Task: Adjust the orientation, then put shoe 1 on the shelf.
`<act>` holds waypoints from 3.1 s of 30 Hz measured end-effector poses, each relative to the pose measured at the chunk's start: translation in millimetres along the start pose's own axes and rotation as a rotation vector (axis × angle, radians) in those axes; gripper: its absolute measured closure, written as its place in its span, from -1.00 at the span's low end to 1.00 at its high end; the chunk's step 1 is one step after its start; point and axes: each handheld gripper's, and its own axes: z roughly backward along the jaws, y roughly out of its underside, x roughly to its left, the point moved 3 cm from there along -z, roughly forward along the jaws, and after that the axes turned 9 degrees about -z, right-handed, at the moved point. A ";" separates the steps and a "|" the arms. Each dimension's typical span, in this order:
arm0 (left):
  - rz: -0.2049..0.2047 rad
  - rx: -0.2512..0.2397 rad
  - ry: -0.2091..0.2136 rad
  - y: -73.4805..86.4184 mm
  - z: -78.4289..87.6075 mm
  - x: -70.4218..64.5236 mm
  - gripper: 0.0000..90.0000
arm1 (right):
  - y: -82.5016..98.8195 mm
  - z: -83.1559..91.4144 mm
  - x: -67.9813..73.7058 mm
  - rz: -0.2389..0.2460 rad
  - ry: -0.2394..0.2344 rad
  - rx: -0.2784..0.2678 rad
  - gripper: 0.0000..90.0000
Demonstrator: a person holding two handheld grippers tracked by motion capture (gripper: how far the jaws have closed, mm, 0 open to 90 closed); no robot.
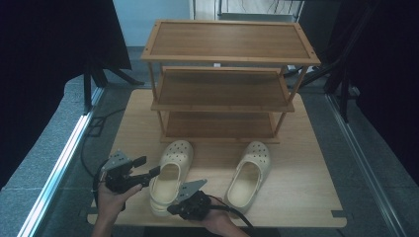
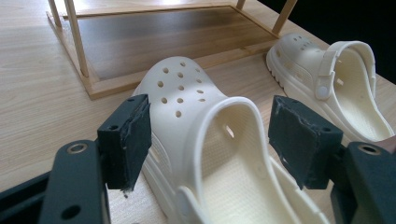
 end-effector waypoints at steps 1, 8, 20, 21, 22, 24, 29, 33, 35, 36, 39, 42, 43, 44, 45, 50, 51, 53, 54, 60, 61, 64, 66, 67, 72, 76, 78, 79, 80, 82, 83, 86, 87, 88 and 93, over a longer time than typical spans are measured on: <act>0.000 0.000 0.000 0.0 0.0 0.0 -0.32 | 0.0 0.0 0.0 0.000 0.000 0.000 1.00; 0.003 0.000 -0.005 0.7 2.0 2.1 -0.32 | -12.6 -27.6 5.2 0.017 -0.034 0.018 0.97; 0.004 0.011 0.004 1.1 -0.2 -0.2 -0.32 | -10.0 12.8 -2.5 0.014 0.056 -0.053 0.86; 0.004 0.012 0.005 0.9 -1.2 -1.1 -0.32 | -10.0 12.8 -2.5 0.014 0.056 -0.053 0.86; 0.002 0.017 0.011 0.6 -2.8 -3.0 -0.33 | -8.7 19.7 -4.5 0.012 0.074 -0.058 0.83; 0.000 0.030 0.025 0.5 -6.6 -7.5 -0.33 | -2.1 47.7 -13.1 -0.008 0.138 -0.079 0.70; 0.008 0.042 0.041 0.1 -10.7 -13.2 -0.33 | 10.9 87.7 -23.8 -0.030 0.220 -0.122 0.45; 0.007 0.066 0.052 0.5 -13.2 -20.6 -0.32 | 27.1 128.8 -35.9 -0.079 0.277 -0.187 0.33; 0.007 0.076 0.053 0.6 -13.5 -22.1 -0.32 | 34.0 142.8 -41.9 -0.110 0.295 -0.224 0.33; 0.004 0.083 0.051 0.4 -14.1 -23.4 -0.32 | 34.0 142.8 -41.9 -0.110 0.295 -0.224 0.33; -0.005 0.099 0.052 -0.8 -17.2 -26.9 -0.32 | 44.4 159.2 -52.0 -0.133 0.340 -0.228 0.31; -0.014 0.127 0.041 -0.2 -23.5 -30.2 -0.31 | 54.8 175.9 -61.9 -0.180 0.366 -0.260 0.31; -0.020 0.144 0.036 0.6 -26.4 -31.8 -0.30 | 59.5 184.8 -66.0 -0.194 0.391 -0.272 0.31; -0.025 0.157 0.037 1.2 -29.0 -33.0 -0.29 | 61.5 189.1 -67.6 -0.202 0.399 -0.279 0.31; -0.029 0.167 0.039 1.7 -31.5 -34.5 -0.29 | 61.5 189.1 -67.6 -0.202 0.399 -0.279 0.31; -0.045 0.235 0.032 0.9 -44.4 -42.5 -0.23 | 71.0 204.4 -74.7 -0.241 0.434 -0.307 0.29; -0.045 0.235 0.032 0.9 -44.4 -42.5 -0.22 | 71.0 204.4 -74.7 -0.241 0.434 -0.307 0.29; -0.050 0.255 0.041 0.8 -50.6 -44.5 -0.21 | 72.8 205.8 -76.4 -0.248 0.441 -0.311 0.29; -0.052 0.274 0.038 1.0 -55.6 -45.0 -0.20 | 73.7 206.7 -77.2 -0.251 0.442 -0.310 0.29; -0.055 0.328 -0.002 0.7 -72.8 -42.2 -0.07 | 77.7 208.8 -79.5 -0.262 0.456 -0.311 0.28; -0.053 0.334 -0.001 0.4 -74.7 -42.1 -0.07 | 77.7 208.8 -79.5 -0.262 0.456 -0.311 0.28; -0.050 0.352 -0.007 -0.5 -82.4 -39.4 0.15 | 78.0 209.9 -79.8 -0.264 0.459 -0.314 0.28; -0.040 0.362 0.000 0.0 -88.0 -36.4 0.30 | 77.9 210.8 -79.6 -0.265 0.461 -0.317 0.28; -0.040 0.362 0.000 0.0 -88.0 -36.4 0.37 | 77.9 210.8 -79.6 -0.265 0.461 -0.317 0.28; -0.030 0.372 0.015 -2.4 -92.0 -35.2 0.78 | 78.8 210.2 -81.2 -0.268 0.467 -0.313 0.28; -0.039 0.353 -0.014 -3.4 -88.8 -35.2 0.87 | 78.9 210.0 -81.4 -0.268 0.468 -0.313 0.28; -0.036 0.316 -0.029 -5.6 -83.9 -34.5 0.89 | 78.7 211.4 -81.1 -0.265 0.470 -0.316 0.28; -0.024 0.295 -0.021 -7.6 -80.6 -33.9 0.89 | 78.6 212.5 -81.0 -0.267 0.471 -0.319 0.28; -0.022 0.284 -0.012 -9.1 -78.7 -33.7 0.89 | 78.8 214.4 -81.3 -0.266 0.474 -0.322 0.28; -0.022 0.270 -0.009 -10.9 -77.4 -34.0 0.89 | 78.9 215.9 -81.6 -0.268 0.476 -0.328 0.28; -0.026 0.262 -0.007 -12.5 -76.5 -34.5 0.89 | 79.1 217.5 -81.9 -0.270 0.478 -0.332 0.28; -0.035 0.249 -0.006 -17.7 -76.3 -35.9 0.89 | 79.9 221.5 -82.8 -0.276 0.485 -0.342 0.28; -0.034 0.241 -0.001 -19.8 -76.7 -36.2 0.89 | 79.9 221.5 -82.8 -0.276 0.485 -0.342 0.28; -0.032 0.231 0.005 -22.7 -77.6 -36.4 0.89 | 80.3 222.7 -83.1 -0.277 0.486 -0.344 0.28; -0.042 0.210 0.002 -35.9 -86.7 -37.6 0.89 | 80.6 222.7 -83.5 -0.279 0.486 -0.344 0.28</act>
